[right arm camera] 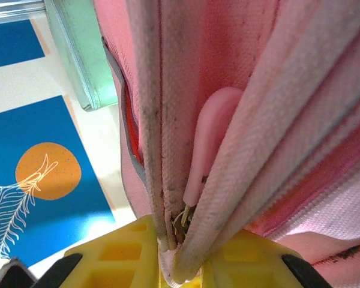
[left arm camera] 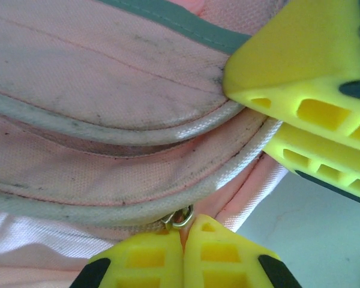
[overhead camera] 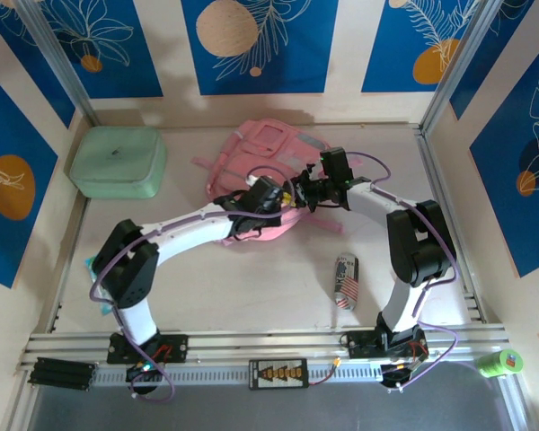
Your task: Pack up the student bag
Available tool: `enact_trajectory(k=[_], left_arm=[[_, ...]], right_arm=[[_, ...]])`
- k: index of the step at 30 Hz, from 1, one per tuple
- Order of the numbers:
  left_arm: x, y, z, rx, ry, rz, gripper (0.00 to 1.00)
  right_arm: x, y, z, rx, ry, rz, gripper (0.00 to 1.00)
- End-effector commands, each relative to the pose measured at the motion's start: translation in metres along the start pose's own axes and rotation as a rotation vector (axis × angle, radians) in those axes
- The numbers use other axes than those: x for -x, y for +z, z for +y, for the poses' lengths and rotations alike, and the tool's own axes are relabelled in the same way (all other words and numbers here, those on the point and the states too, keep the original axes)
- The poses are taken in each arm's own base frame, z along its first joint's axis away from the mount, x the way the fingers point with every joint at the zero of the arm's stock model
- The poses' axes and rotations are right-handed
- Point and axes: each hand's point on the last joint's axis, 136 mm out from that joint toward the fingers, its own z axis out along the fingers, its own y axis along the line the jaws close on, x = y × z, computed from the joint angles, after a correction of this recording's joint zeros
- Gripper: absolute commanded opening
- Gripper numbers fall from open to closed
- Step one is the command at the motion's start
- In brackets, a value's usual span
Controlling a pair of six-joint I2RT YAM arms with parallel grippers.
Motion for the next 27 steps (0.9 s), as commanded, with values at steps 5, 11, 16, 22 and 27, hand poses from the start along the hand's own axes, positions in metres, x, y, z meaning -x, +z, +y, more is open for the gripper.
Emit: enact_trajectory(k=[5, 11, 16, 22, 27], left_arm=[[0.005, -0.029, -0.008, -0.278, -0.099, 0.05, 0.0], [0.012, -0.042, 0.013, -0.318, -0.15, 0.041, 0.0], [0.011, -0.042, 0.035, -0.303, -0.205, 0.039, 0.0], [0.005, -0.036, 0.034, -0.287, -0.168, 0.069, 0.09], [0.007, -0.041, 0.017, -0.184, -0.023, 0.061, 0.34]], right_arm=[[0.021, -0.013, 0.005, -0.027, -0.066, -0.108, 0.16], [0.029, -0.016, -0.003, -0.056, -0.067, -0.146, 0.13], [0.031, -0.017, -0.006, -0.057, -0.064, -0.158, 0.12], [0.026, -0.015, 0.002, -0.035, -0.085, -0.129, 0.12], [0.021, -0.013, 0.01, -0.007, -0.112, -0.105, 0.12]])
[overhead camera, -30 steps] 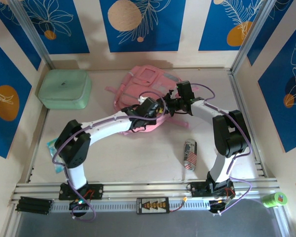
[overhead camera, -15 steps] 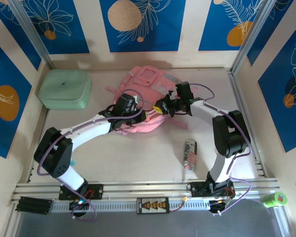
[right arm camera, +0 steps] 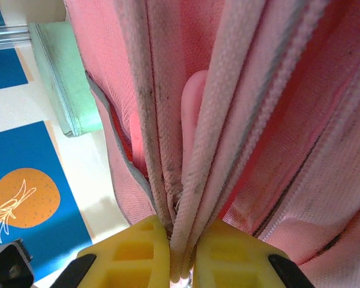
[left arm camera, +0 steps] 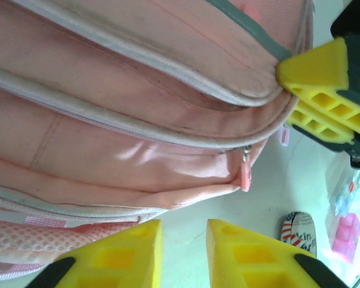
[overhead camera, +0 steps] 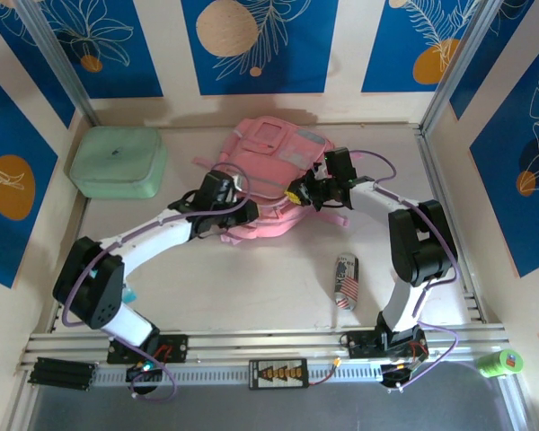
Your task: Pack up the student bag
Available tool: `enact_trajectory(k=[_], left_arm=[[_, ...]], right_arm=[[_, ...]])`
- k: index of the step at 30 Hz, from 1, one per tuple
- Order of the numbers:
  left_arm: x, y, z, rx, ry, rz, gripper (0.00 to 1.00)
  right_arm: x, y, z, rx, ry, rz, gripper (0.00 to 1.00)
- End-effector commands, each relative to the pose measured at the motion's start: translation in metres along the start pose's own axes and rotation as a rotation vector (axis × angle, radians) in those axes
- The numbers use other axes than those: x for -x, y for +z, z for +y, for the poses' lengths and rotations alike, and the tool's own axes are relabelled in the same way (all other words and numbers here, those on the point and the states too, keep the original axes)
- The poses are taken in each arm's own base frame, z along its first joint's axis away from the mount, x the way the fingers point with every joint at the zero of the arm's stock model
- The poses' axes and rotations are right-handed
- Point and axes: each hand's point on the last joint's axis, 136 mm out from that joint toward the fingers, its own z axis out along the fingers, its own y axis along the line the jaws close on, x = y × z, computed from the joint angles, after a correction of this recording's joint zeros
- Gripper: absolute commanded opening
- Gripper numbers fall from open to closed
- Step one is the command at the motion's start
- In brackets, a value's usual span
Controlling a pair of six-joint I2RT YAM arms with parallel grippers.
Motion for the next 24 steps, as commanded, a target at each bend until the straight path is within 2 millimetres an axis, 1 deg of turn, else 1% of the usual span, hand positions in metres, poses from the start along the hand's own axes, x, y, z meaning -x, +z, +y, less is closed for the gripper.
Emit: enact_trajectory(k=[1, 3, 5, 9, 12, 16, 19, 21, 24], left_arm=[[0.001, -0.001, -0.015, 0.088, 0.114, 0.002, 0.38], [-0.002, 0.004, -0.02, 0.14, 0.147, 0.008, 0.45], [-0.006, 0.011, -0.023, 0.168, 0.148, 0.017, 0.48], [-0.015, 0.03, -0.035, 0.147, 0.122, 0.048, 0.49], [-0.019, 0.04, -0.04, 0.154, 0.106, 0.062, 0.51], [-0.015, 0.044, -0.033, 0.247, 0.108, 0.04, 0.52], [-0.006, 0.041, -0.026, 0.3, 0.104, -0.013, 0.54], [-0.001, 0.038, -0.026, 0.311, 0.106, -0.041, 0.56], [0.005, 0.039, -0.032, 0.299, 0.111, -0.055, 0.56]], right_arm=[[0.001, -0.007, 0.026, 0.064, -0.083, -0.013, 0.12], [0.001, -0.007, 0.028, 0.082, -0.096, -0.009, 0.12], [-0.001, -0.009, 0.032, 0.105, -0.114, -0.004, 0.13], [-0.005, -0.015, 0.045, 0.167, -0.167, 0.009, 0.12], [-0.011, -0.02, 0.055, 0.214, -0.213, 0.023, 0.12], [-0.017, -0.024, 0.063, 0.246, -0.248, 0.04, 0.12], [-0.018, -0.027, 0.067, 0.269, -0.263, 0.044, 0.12], [-0.018, -0.029, 0.07, 0.282, -0.269, 0.046, 0.12], [-0.02, -0.032, 0.074, 0.3, -0.279, 0.054, 0.12]])
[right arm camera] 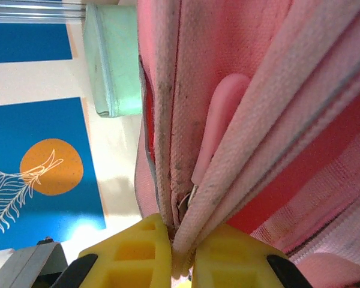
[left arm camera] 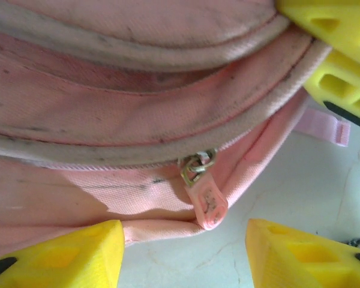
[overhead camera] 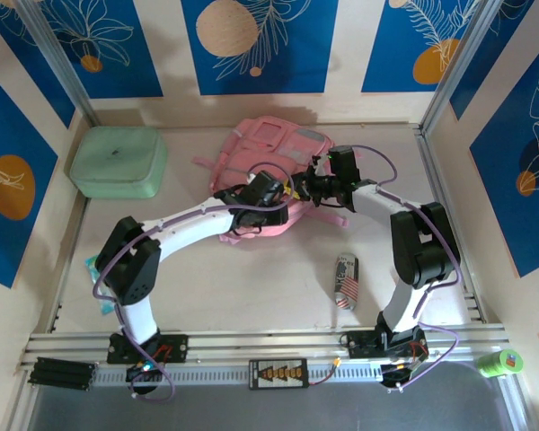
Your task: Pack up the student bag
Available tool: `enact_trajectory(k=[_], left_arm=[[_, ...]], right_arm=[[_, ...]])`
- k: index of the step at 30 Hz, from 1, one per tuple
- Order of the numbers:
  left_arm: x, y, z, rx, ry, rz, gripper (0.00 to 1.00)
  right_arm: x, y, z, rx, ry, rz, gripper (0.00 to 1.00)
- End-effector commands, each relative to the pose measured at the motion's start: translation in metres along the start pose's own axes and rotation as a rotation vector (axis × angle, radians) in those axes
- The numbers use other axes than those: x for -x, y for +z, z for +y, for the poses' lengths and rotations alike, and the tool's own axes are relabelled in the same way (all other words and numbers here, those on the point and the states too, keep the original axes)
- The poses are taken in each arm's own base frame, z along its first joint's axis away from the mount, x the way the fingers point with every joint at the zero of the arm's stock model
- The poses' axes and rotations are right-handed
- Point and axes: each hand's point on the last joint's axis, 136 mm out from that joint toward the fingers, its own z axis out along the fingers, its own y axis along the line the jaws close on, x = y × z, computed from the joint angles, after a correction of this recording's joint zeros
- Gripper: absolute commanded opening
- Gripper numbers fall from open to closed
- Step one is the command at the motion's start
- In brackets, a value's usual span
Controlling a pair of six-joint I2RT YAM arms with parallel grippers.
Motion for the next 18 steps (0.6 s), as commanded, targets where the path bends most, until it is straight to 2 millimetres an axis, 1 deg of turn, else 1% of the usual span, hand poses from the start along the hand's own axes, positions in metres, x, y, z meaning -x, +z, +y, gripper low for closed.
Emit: enact_trajectory(k=[1, 4, 7, 10, 13, 15, 18], left_arm=[[0.016, -0.006, -0.002, 0.037, 0.0, -0.052, 0.56], [0.022, -0.006, -0.004, 0.065, 0.026, -0.05, 0.54], [0.026, -0.007, -0.001, 0.143, 0.054, -0.05, 0.51], [0.025, -0.005, 0.001, 0.19, 0.081, -0.042, 0.49], [0.024, -0.003, 0.006, 0.22, 0.077, -0.05, 0.46], [0.024, -0.003, 0.012, 0.248, 0.071, -0.058, 0.41], [0.028, -0.011, 0.015, 0.261, 0.07, -0.075, 0.36]], right_arm=[[-0.01, -0.018, 0.05, 0.148, -0.149, 0.032, 0.12], [-0.01, -0.021, 0.054, 0.159, -0.158, 0.032, 0.11], [-0.011, -0.023, 0.057, 0.169, -0.169, 0.033, 0.12], [-0.011, -0.023, 0.056, 0.17, -0.164, 0.034, 0.11], [-0.009, -0.024, 0.054, 0.171, -0.152, 0.03, 0.11], [-0.007, -0.025, 0.054, 0.173, -0.148, 0.024, 0.11], [-0.005, -0.026, 0.051, 0.167, -0.139, 0.017, 0.11]])
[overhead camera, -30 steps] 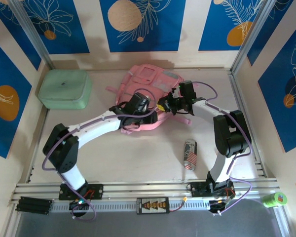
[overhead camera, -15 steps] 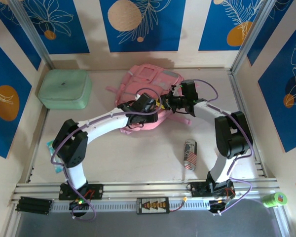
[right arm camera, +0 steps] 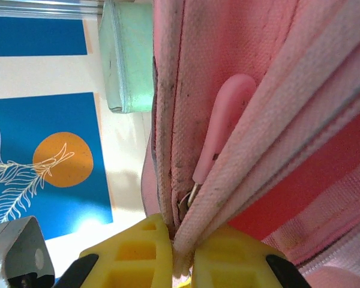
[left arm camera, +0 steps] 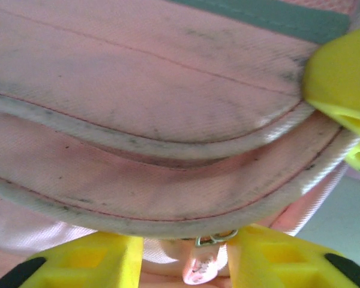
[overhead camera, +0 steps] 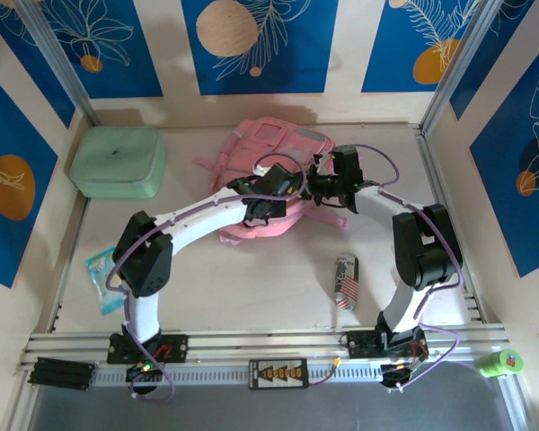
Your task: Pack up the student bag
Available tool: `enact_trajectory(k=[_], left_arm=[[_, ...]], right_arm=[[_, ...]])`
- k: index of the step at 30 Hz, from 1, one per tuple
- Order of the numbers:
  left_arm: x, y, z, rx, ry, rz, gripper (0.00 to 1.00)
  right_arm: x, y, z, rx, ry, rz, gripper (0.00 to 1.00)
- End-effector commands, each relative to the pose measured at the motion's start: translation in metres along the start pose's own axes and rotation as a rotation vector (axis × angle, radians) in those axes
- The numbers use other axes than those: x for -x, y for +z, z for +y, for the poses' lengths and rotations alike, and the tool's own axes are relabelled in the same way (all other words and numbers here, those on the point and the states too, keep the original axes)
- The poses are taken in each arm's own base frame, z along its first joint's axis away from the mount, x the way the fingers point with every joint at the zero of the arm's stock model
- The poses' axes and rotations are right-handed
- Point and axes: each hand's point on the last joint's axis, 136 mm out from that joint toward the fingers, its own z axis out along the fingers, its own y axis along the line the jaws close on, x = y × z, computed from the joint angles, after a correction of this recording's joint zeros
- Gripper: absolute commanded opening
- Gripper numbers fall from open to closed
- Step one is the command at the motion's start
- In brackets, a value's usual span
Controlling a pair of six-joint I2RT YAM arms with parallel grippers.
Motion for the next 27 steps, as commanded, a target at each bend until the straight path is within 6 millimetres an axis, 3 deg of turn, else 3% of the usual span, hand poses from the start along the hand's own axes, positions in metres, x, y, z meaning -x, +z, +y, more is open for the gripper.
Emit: enact_trajectory(k=[1, 6, 15, 22, 27], left_arm=[[0.007, -0.011, 0.012, 0.067, 0.009, -0.035, 0.34], [0.009, -0.021, 0.008, 0.01, 0.01, -0.054, 0.23], [-0.002, -0.019, -0.002, -0.065, 0.034, -0.006, 0.12], [-0.009, -0.017, 0.018, -0.077, 0.0, 0.024, 0.08], [-0.016, -0.008, 0.044, -0.136, -0.085, 0.069, 0.09]], right_arm=[[-0.005, -0.017, 0.046, 0.125, -0.121, 0.017, 0.11], [-0.001, -0.018, 0.04, 0.102, -0.107, 0.004, 0.1], [0.003, -0.021, 0.037, 0.093, -0.094, -0.014, 0.09], [0.011, -0.028, 0.026, 0.04, -0.063, -0.064, 0.08], [0.016, -0.033, 0.017, 0.002, -0.039, -0.107, 0.08]])
